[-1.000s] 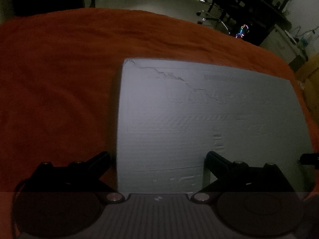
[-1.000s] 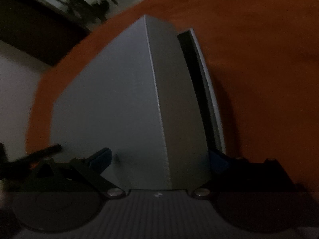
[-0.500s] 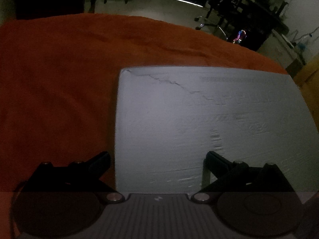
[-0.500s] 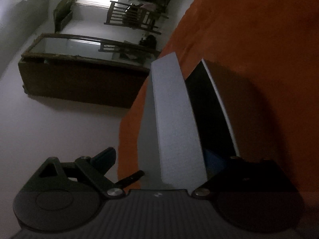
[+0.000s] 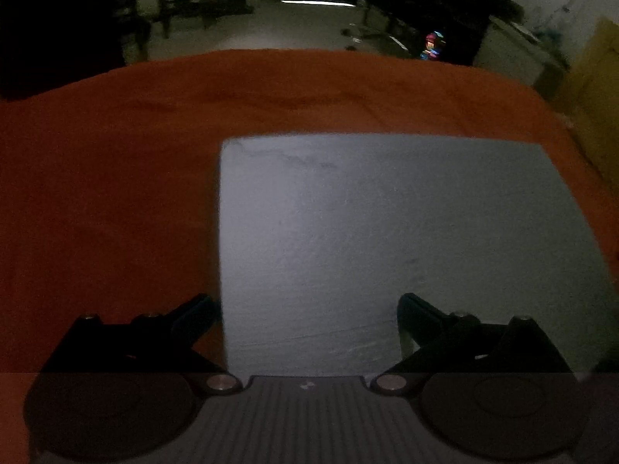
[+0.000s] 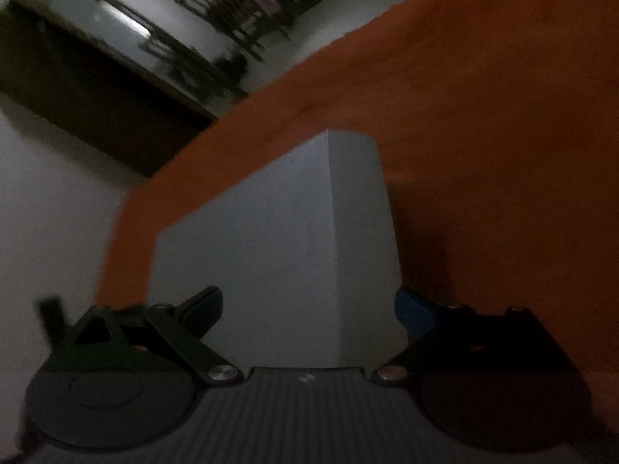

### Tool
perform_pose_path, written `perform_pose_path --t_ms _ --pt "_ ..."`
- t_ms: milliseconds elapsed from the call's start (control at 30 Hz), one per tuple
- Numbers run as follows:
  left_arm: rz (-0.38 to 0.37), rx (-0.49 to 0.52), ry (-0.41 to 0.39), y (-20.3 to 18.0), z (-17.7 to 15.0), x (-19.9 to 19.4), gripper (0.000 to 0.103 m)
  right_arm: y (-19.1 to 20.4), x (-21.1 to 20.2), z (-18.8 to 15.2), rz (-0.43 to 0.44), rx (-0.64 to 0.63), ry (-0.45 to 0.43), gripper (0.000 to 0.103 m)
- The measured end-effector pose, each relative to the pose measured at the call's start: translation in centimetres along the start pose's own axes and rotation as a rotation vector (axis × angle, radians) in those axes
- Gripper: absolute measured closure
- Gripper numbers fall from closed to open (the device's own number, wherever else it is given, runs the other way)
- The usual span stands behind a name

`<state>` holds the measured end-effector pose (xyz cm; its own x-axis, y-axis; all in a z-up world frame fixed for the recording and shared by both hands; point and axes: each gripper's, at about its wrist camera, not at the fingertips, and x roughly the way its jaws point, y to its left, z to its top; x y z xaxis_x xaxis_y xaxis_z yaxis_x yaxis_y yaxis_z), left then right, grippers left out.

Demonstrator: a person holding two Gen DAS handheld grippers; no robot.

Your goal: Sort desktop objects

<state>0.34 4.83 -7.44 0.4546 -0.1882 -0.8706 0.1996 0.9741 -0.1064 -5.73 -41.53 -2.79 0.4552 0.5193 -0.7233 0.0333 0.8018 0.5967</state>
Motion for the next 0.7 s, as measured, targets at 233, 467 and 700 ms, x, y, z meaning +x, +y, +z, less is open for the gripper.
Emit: perform_pose_path --t_ms 233,467,700 --pt "-0.002 -0.023 -0.011 0.4 -0.2 -0.1 0.000 3.1 3.7 -0.7 -0.192 -0.096 0.059 0.005" --pt "0.007 -0.081 -0.024 0.9 -0.2 0.2 0.000 4.4 6.2 -1.0 -0.236 -0.127 0.103 0.006" --pt "-0.050 -0.154 -0.018 1.7 0.0 1.2 0.000 6.4 8.6 -1.0 -0.230 -0.172 0.149 0.006"
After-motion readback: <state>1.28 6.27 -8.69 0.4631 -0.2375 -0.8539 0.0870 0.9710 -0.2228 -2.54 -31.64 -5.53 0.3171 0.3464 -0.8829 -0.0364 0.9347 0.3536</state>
